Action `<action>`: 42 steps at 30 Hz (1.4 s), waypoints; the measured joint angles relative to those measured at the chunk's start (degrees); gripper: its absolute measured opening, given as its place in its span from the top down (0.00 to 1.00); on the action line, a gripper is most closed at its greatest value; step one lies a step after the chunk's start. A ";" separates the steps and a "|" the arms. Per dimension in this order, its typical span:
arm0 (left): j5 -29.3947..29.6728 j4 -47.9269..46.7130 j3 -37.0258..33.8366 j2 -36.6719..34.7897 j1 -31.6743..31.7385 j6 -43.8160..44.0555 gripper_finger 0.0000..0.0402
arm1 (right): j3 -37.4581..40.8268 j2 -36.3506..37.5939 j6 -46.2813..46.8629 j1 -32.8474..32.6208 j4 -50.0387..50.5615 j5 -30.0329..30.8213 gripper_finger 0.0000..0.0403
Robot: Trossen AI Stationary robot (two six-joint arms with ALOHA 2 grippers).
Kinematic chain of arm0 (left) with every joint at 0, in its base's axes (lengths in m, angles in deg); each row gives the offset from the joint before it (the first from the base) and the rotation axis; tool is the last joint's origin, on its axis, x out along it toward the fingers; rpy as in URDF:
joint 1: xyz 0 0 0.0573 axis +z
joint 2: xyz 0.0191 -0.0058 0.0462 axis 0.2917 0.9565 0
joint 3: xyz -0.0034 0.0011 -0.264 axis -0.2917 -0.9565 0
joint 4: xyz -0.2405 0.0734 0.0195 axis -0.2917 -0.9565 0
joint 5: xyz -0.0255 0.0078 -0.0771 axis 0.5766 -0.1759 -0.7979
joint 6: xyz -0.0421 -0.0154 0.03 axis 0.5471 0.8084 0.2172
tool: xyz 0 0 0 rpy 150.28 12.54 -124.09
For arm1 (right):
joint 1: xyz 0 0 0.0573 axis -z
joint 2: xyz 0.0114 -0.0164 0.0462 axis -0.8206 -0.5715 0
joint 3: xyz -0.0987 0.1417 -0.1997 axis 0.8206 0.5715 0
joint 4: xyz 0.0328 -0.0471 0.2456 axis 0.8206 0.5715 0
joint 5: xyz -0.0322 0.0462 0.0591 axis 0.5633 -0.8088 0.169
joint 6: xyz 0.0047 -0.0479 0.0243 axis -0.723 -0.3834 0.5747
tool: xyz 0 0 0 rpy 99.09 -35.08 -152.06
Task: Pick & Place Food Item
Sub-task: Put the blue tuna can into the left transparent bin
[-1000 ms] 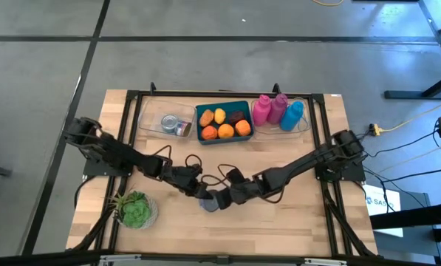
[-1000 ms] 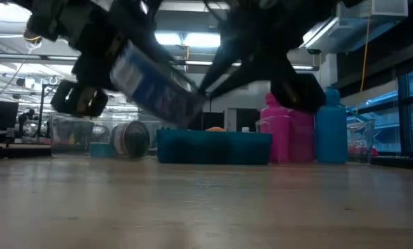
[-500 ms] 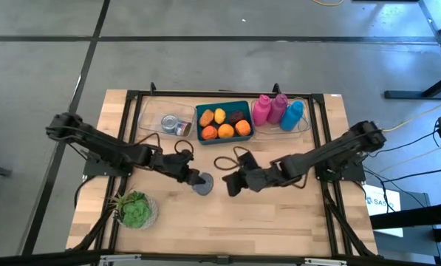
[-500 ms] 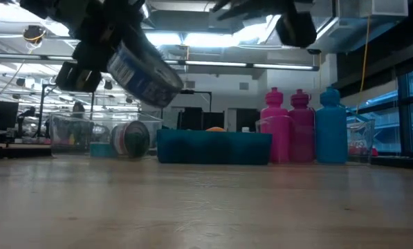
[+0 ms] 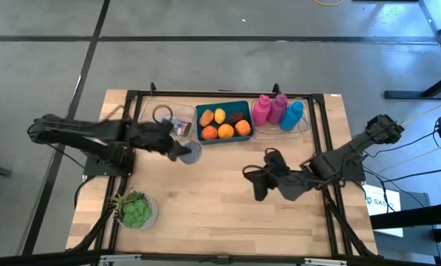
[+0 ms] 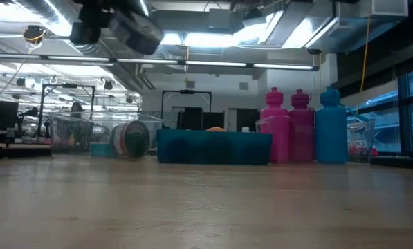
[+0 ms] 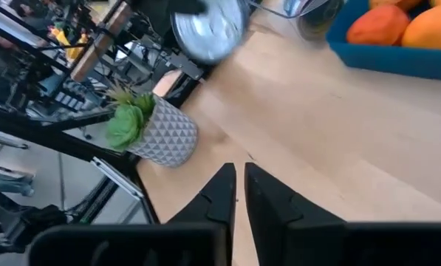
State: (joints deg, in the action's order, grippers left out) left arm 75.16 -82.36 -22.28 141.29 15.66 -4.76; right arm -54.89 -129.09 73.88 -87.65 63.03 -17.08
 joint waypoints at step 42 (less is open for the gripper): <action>6.40 -35.90 13.23 23.06 50.99 -27.94 0.71 | 0.04 8.06 20.67 -20.12 30.47 13.31 0.99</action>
State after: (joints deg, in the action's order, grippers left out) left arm 81.56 -118.26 -9.05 164.35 66.64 -32.70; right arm -54.85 -121.02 94.55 -107.77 93.50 -3.77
